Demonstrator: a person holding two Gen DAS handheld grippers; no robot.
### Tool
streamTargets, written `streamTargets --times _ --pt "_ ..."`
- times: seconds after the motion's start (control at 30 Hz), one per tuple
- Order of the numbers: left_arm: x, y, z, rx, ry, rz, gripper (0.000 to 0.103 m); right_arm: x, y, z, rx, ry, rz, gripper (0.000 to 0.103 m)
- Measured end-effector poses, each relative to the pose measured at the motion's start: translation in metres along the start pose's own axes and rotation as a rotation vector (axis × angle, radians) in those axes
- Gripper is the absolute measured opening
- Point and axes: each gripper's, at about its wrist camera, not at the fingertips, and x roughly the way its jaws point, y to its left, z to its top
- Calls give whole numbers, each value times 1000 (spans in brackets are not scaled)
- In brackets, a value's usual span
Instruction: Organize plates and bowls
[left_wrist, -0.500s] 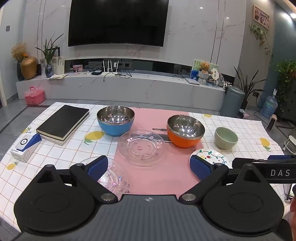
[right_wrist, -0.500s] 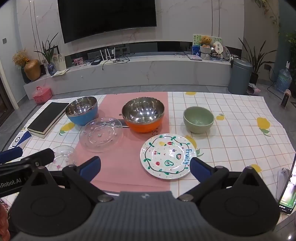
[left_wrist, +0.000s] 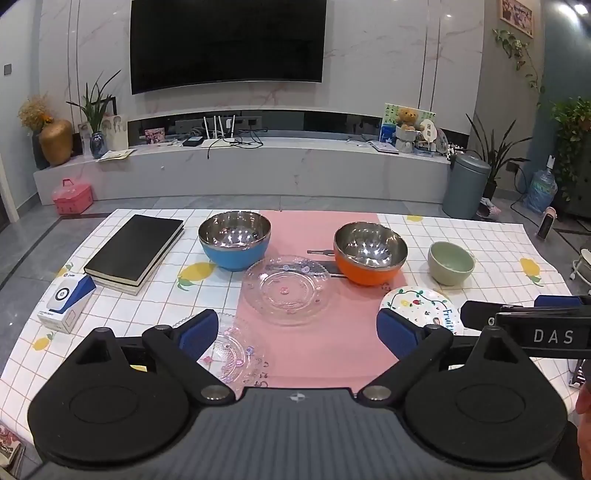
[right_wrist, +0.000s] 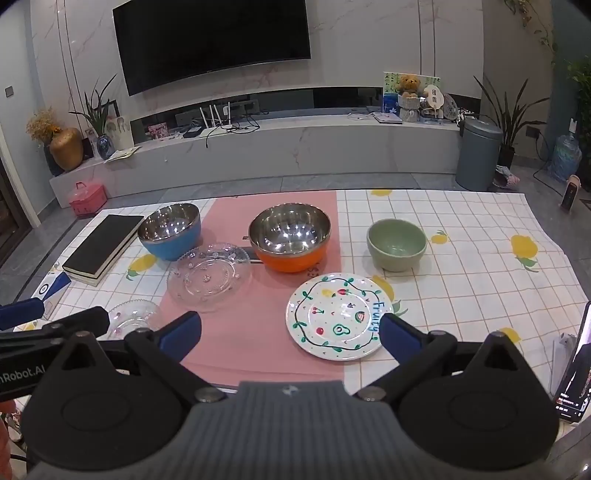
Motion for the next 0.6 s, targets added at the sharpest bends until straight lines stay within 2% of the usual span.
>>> streamTargets --times 0.6 --pt "2 7 -3 -47 32 -4 103 -1 3 -3 -11 9 3 100"
